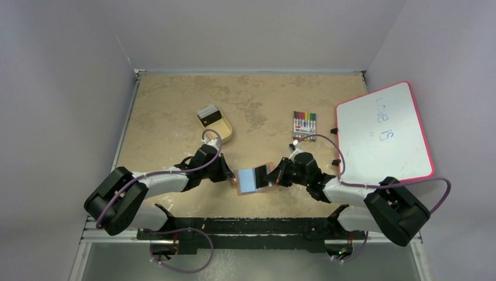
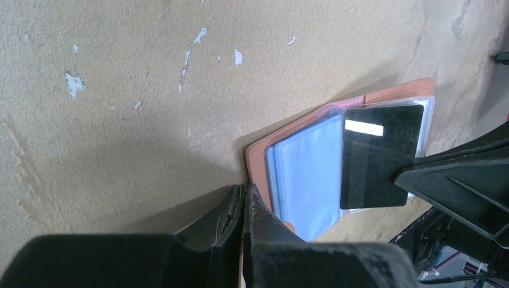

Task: Put the credit cards into the card holder
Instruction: Insert the credit card into the card holder.

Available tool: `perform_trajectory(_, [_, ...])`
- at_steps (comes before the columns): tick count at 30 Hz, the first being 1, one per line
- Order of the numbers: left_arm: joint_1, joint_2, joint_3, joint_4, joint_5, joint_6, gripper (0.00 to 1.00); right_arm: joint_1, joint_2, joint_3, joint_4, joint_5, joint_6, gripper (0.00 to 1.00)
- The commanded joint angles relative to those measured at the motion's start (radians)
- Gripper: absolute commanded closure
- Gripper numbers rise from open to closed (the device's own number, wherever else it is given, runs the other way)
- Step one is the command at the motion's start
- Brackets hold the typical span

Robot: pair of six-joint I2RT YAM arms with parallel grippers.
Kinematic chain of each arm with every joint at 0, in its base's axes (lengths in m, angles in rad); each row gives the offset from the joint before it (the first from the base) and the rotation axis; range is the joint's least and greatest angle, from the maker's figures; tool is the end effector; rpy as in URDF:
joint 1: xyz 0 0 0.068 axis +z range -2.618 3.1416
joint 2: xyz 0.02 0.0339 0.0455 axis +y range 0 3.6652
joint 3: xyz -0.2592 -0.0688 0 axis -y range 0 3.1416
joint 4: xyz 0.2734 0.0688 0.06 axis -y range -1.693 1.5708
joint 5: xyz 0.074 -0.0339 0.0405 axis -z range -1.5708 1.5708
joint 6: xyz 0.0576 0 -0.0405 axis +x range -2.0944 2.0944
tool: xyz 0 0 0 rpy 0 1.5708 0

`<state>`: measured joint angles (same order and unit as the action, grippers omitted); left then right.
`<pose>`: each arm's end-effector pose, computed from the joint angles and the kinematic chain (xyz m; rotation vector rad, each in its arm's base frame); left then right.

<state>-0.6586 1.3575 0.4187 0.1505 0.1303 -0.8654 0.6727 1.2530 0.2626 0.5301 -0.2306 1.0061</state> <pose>0.2070 -0.1696 0.0887 -0.1936 2.5264 -0.8409 0.1917 0.1696 0.1062 0.2155 2.2624 1.2219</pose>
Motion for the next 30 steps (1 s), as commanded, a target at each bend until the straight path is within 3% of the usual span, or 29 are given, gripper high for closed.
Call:
perform_trajectory(1, [-0.007, -0.005, -0.032, 0.004, -0.04, -0.018, 1.0, -0.004, -0.04, -0.007, 0.056, -0.021, 0.005, 1.0])
perform_trajectory(8, [-0.008, -0.005, -0.037, 0.015, -0.047, -0.029, 1.0, -0.005, -0.01, -0.035, 0.139, -0.049, 0.015, 1.0])
perform_trajectory(30, [-0.009, 0.011, -0.054, 0.046, -0.064, -0.038, 1.0, -0.018, 0.081, -0.036, 0.169, -0.082, -0.048, 1.0])
